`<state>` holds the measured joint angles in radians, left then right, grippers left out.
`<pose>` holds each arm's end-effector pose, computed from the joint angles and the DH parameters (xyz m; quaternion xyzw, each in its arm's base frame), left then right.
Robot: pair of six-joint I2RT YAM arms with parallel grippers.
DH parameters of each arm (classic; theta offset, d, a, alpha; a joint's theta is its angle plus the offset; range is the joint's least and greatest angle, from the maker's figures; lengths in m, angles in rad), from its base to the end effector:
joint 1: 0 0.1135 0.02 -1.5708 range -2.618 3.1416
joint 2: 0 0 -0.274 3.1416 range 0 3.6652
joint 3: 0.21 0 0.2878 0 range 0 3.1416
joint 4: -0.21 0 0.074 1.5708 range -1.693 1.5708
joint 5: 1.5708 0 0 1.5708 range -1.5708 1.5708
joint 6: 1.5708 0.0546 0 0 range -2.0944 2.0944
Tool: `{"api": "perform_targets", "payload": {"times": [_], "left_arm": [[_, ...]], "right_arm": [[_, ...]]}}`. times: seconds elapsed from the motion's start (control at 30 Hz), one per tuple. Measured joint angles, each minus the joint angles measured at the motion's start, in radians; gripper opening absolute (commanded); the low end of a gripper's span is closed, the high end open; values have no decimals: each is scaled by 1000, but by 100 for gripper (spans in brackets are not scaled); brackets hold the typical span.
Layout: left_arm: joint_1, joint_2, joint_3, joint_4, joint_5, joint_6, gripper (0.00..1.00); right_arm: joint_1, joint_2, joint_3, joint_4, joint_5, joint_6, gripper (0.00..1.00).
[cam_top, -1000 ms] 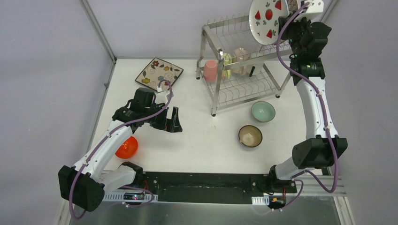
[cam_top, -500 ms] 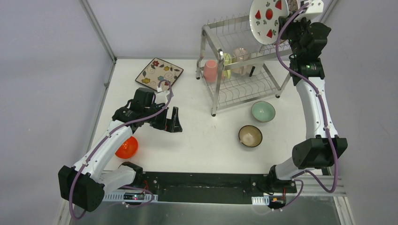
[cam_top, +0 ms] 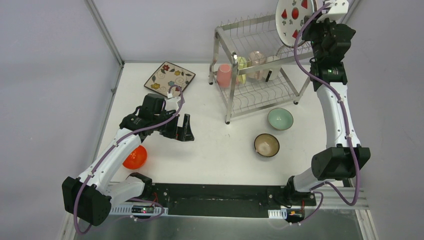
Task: Load the mixed dishes into the dish rack
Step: Insert the plate into the dish rack.
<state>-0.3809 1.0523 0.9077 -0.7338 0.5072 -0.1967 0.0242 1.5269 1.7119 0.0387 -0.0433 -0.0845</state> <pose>0.2214 -0.1172 0.2766 0.1685 0.8989 -0.3198 0.2477 0.3988 0.0120 0.5265 -0.0508 0.6218 -0.0101 0.7815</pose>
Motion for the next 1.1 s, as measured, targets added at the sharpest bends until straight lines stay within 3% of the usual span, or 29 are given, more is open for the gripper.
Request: {"api": "perform_targets", "payload": {"times": [0.37, 0.57, 0.63, 1.1], "left_arm": [[0, 0, 0, 0, 0, 0, 99], [0, 0, 0, 0, 0, 0, 99], [0, 0, 0, 0, 0, 0, 99], [0, 0, 0, 0, -3, 0, 99]], "right_arm": [[2, 0, -70, 23, -40, 11, 0], [2, 0, -71, 24, -41, 17, 30], [2, 0, -71, 33, -38, 29, 36], [-1, -17, -68, 32, -30, 33, 39]]}}
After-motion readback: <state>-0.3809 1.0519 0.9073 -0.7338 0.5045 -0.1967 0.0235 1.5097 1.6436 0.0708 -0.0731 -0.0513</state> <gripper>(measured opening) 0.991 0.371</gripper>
